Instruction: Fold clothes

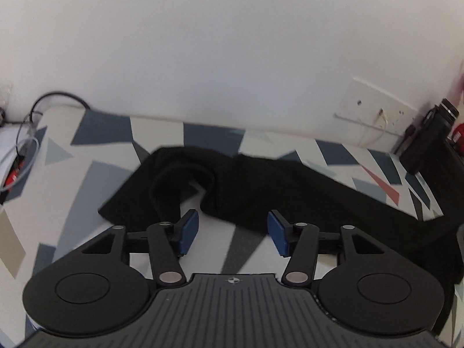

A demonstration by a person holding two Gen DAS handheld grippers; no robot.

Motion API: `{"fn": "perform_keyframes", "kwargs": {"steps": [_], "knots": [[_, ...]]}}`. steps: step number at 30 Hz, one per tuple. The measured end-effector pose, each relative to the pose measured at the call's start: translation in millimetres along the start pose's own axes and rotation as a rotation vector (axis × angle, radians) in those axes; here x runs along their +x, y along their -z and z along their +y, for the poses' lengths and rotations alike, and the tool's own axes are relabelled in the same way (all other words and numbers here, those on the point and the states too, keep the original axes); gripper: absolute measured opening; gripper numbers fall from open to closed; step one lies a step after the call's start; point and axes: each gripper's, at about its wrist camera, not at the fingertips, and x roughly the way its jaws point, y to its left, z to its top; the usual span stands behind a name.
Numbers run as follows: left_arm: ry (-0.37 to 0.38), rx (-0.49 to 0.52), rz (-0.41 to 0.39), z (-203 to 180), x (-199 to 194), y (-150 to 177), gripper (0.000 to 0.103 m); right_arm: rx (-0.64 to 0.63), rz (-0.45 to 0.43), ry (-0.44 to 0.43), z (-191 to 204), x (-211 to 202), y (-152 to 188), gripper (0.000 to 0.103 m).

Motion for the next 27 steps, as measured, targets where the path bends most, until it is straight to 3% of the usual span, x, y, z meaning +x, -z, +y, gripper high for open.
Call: {"fn": "perform_keyframes", "kwargs": {"steps": [5,9,14,18,21,25,27], "knots": [[-0.018,-0.011,0.067,28.3,-30.9,55.5,0.059,-0.036,0.047,0.042,-6.9,-23.6,25.2,0.039],[-0.087,-0.055,0.028,55.7,-76.3,89.4,0.064,0.024,0.058,0.095,-27.3,-48.3,51.2,0.040],[-0.083,-0.279,0.040,103.5,-127.8,128.8,0.064,0.073,0.093,0.156,-47.9,-63.7,81.3,0.041],[-0.060,-0.126,0.075,93.0,-134.6,148.5,0.067,0.055,0.110,0.203,-52.9,-64.0,99.1,0.045],[-0.048,0.043,0.136,67.0,-119.1,155.0,0.068,-0.014,0.107,0.229,-45.9,-55.6,104.4,0.049],[-0.092,0.312,0.154,21.2,-96.3,165.9,0.072,-0.062,0.102,0.253,-34.8,-41.0,103.2,0.053],[-0.087,0.362,0.140,13.0,-90.2,169.2,0.072,-0.148,0.108,0.292,-24.3,-32.8,104.7,0.050]]}}
